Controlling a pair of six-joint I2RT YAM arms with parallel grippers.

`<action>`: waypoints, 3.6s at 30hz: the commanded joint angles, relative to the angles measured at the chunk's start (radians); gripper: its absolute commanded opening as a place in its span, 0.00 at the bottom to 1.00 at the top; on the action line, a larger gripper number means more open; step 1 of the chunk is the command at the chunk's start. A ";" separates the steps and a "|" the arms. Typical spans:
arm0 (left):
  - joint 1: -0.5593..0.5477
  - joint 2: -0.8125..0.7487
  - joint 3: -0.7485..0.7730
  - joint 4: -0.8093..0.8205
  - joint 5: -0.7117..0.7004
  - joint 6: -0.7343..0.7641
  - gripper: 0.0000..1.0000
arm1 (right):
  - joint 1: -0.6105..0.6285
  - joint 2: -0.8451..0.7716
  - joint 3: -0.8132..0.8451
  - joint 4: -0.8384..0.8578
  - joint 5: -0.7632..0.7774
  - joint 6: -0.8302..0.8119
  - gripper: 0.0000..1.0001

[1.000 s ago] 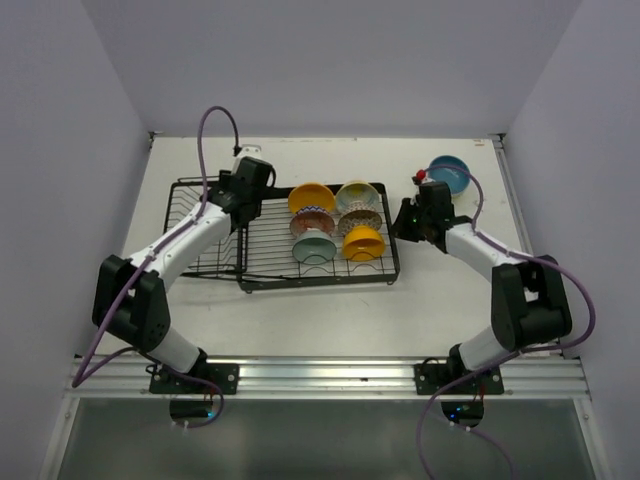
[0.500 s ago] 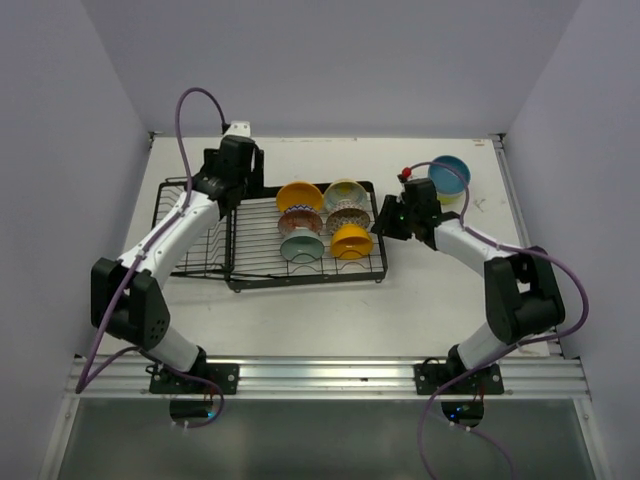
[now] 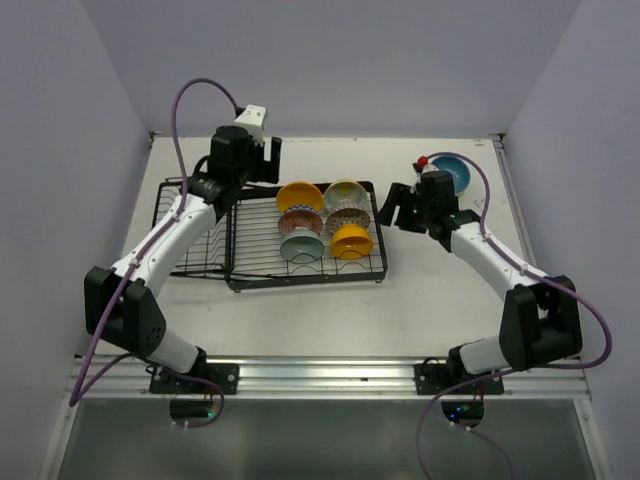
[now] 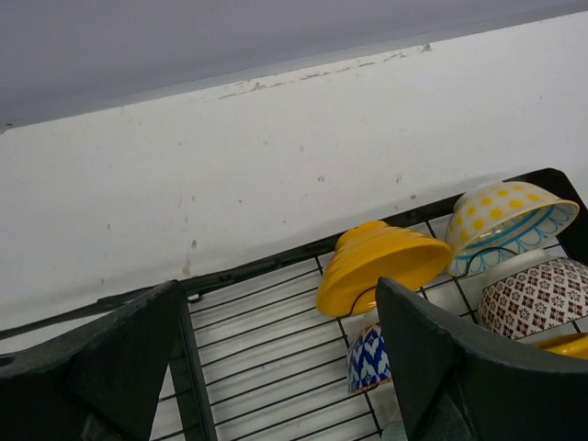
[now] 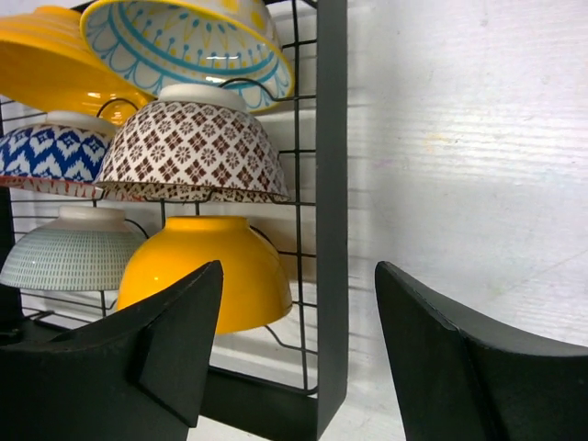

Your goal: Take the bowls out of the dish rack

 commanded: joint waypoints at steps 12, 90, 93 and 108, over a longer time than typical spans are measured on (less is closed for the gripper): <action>-0.302 -0.017 -0.075 0.156 -0.090 0.254 0.87 | -0.126 -0.188 -0.158 0.048 0.057 -0.061 0.72; -0.793 0.342 -0.313 0.706 -0.813 0.599 0.00 | -0.135 -0.255 -0.286 0.164 0.062 -0.009 0.67; -0.801 0.331 -0.331 0.783 -0.845 0.645 0.00 | -0.133 -0.254 -0.286 0.164 0.060 -0.007 0.67; -0.833 0.341 -0.407 1.127 -0.937 0.888 0.00 | -0.135 -0.255 -0.286 0.162 0.063 -0.007 0.68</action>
